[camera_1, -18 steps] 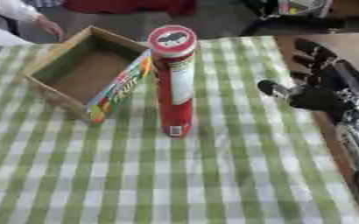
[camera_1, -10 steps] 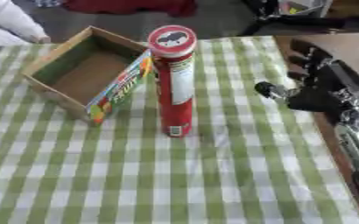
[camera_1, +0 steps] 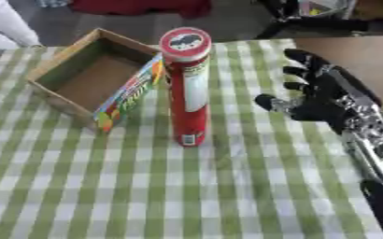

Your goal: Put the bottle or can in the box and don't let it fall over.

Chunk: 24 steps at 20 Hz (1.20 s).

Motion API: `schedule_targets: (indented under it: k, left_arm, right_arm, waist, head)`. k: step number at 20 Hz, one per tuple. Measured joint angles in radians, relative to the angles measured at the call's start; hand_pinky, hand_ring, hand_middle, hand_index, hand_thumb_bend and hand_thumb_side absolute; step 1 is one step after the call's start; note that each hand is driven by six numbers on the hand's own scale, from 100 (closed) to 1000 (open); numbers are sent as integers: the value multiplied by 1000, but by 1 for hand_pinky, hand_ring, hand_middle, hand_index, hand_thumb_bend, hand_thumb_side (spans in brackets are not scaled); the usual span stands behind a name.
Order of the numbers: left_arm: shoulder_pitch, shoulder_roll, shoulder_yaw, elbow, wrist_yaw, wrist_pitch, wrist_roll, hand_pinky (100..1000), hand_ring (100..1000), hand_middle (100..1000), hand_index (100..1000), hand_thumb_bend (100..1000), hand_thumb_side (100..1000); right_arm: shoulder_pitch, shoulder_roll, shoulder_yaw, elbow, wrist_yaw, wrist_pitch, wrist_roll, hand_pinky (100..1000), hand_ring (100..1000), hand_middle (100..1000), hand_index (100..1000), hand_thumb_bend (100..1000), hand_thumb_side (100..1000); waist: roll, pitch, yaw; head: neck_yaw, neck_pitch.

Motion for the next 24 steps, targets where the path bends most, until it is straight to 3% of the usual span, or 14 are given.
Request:
schedule_targets:
  k: [11,15,16,24]
  left_arm:
    - [-1,-8,-6,0,0,3,-5,858,882,771,789,634,697]
    - [-2,-9,-6,0,0,2,-6,858,882,771,788,631,695]
    - [-2,-9,-6,0,0,2,-6,858,882,771,788,633,697]
    - [-9,-9,-6,0,1,3,-10,859,882,771,788,630,697]
  right_arm:
    - [-74,73,24,70,-2,9,64,895,963,1000,930,629,117]
    - [-87,96,31,82,-12,9,88,899,974,1000,933,657,107]
    - [-90,102,34,83,-15,10,95,899,974,1000,933,627,124]
    - [-94,129,49,88,-63,18,159,903,979,1000,934,632,127]
  waist:
    - [1,8,7]
    - [1,13,9]
    - [1,13,10]
    - [1,20,15]
  head:
    - [-8,-4]
    - [-11,-4]
    - [-12,-5]
    - [-12,-11]
